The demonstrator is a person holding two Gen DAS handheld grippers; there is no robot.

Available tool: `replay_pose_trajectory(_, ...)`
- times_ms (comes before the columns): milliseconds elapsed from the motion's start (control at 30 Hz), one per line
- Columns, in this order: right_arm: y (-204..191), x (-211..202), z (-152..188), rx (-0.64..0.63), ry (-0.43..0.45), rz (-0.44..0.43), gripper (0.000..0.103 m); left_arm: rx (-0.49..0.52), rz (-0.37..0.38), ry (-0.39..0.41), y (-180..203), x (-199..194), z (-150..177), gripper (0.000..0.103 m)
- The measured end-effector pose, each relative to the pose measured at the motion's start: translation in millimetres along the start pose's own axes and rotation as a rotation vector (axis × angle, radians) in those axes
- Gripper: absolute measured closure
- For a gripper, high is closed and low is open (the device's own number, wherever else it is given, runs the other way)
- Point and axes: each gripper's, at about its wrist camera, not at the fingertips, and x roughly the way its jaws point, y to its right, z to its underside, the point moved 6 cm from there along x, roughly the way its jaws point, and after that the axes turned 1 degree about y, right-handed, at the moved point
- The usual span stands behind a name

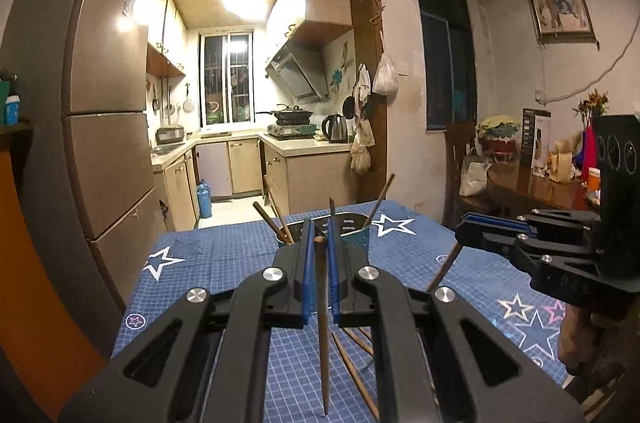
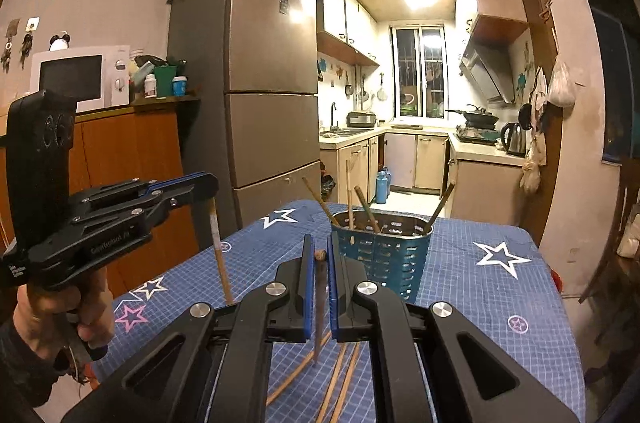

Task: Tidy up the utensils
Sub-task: 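Grasp and lift a chopstick with the left gripper toward the holder while the right gripper does the same, then lower the left gripper's chopstick into the teal holder while the right gripper inserts its chopstick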

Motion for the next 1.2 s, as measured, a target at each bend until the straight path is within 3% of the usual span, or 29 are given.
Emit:
replay_pose_trajectory(333, 10, 1, -40, -0.013, 0.016, 0.000, 0.096, -0.022, -0.009, 0.013, -13, 13, -27, 0.098)
replay_pose_trajectory(767, 45, -14, -150, -0.048, 0.093, 0.058, 0.096, -0.035, -0.013, 0.078, -15, 31, -108, 0.098)
replay_pose_trajectory(1000, 71, 11, -191, -0.053, 0.076, 0.102, 0.096, -0.031, -0.031, 0.117, -14, 45, -153, 0.098)
replay_pose_trajectory(1200, 88, 41, -208, -0.040, 0.055, 0.124, 0.096, -0.018, -0.048, 0.127, -12, 68, -180, 0.098)
